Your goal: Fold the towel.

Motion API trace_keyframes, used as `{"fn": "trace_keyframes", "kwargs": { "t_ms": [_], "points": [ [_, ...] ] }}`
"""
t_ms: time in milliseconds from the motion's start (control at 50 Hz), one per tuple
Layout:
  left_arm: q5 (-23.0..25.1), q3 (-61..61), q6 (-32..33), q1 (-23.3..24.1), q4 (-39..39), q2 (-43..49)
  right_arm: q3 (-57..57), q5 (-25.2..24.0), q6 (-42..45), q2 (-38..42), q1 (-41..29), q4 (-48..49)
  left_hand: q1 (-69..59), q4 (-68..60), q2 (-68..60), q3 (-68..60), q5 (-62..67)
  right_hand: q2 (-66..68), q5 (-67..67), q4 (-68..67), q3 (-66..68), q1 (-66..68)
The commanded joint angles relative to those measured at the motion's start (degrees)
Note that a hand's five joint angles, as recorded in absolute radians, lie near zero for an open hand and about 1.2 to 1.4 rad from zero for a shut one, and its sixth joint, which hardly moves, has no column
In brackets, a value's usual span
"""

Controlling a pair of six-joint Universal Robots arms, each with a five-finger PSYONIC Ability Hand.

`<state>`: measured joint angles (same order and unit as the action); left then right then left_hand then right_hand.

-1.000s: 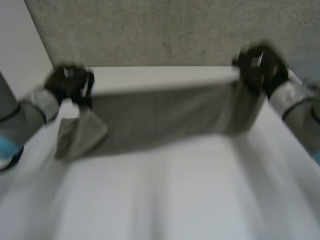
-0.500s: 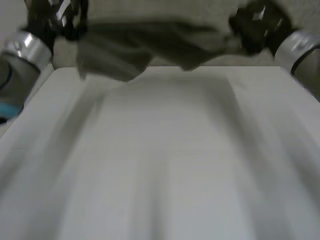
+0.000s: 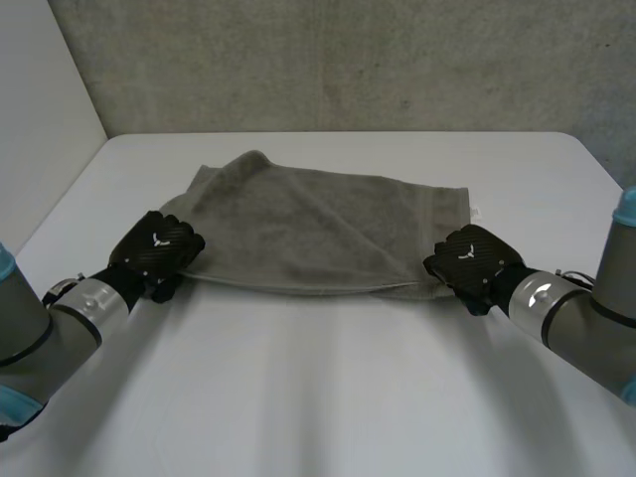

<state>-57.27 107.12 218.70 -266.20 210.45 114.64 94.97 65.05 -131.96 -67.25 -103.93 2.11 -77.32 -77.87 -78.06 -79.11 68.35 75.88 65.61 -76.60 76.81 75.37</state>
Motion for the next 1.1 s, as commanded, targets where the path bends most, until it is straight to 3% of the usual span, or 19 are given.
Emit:
{"fn": "trace_keyframes", "kwargs": {
  "t_ms": [20,240,280,480,740,800,820,1100],
  "points": [
    [-0.65,0.46,-0.82,-0.64,0.48,-0.82,4.34,-0.10,-1.11,-5.53,0.84,-0.09,-2.68,-2.13,-1.94,-0.89,1.65,4.12,4.39,-3.40,3.19,4.63],
    [-2.76,-0.95,-1.08,-0.11,4.35,2.08,4.69,0.08,-4.36,-7.64,6.37,-0.18,-2.68,-2.13,-1.94,-0.89,1.65,4.12,4.39,-3.40,3.19,4.63],
    [-4.60,-1.12,-1.26,-0.02,5.58,3.31,4.52,-0.01,-4.54,-7.20,7.25,-0.18,6.65,7.20,7.39,8.44,-7.68,4.12,4.39,-3.40,3.19,4.63],
    [-5.93,-1.47,-1.44,-0.02,5.76,5.60,4.52,0.08,-4.63,-6.85,7.43,-0.09,9.24,9.79,9.98,11.03,-10.27,4.12,4.39,-3.40,3.19,4.63],
    [-6.28,-0.95,-1.08,-0.37,4.88,4.81,3.82,3.07,-11.13,-6.32,9.45,2.63,7.39,7.94,8.13,9.18,-8.42,4.12,4.39,-3.40,3.19,4.63],
    [-6.37,-0.68,-1.08,-0.55,4.70,3.66,3.82,3.42,-11.39,-5.97,9.36,2.63,4.19,4.75,4.93,5.98,-5.22,4.12,4.39,-3.40,3.19,4.63],
    [-6.80,-0.33,-1.08,-0.46,4.53,2.79,3.82,3.42,-11.39,-5.97,9.36,2.63,-2.30,-1.75,-1.56,-0.51,1.27,4.12,4.39,-3.40,3.19,4.63],
    [-7.68,1.43,-1.08,-0.37,1.46,-1.42,3.38,3.33,-10.96,-5.35,8.83,1.67,-2.68,-2.13,-1.94,-0.89,1.65,4.12,4.39,-3.40,3.19,4.63]
  ]
}}
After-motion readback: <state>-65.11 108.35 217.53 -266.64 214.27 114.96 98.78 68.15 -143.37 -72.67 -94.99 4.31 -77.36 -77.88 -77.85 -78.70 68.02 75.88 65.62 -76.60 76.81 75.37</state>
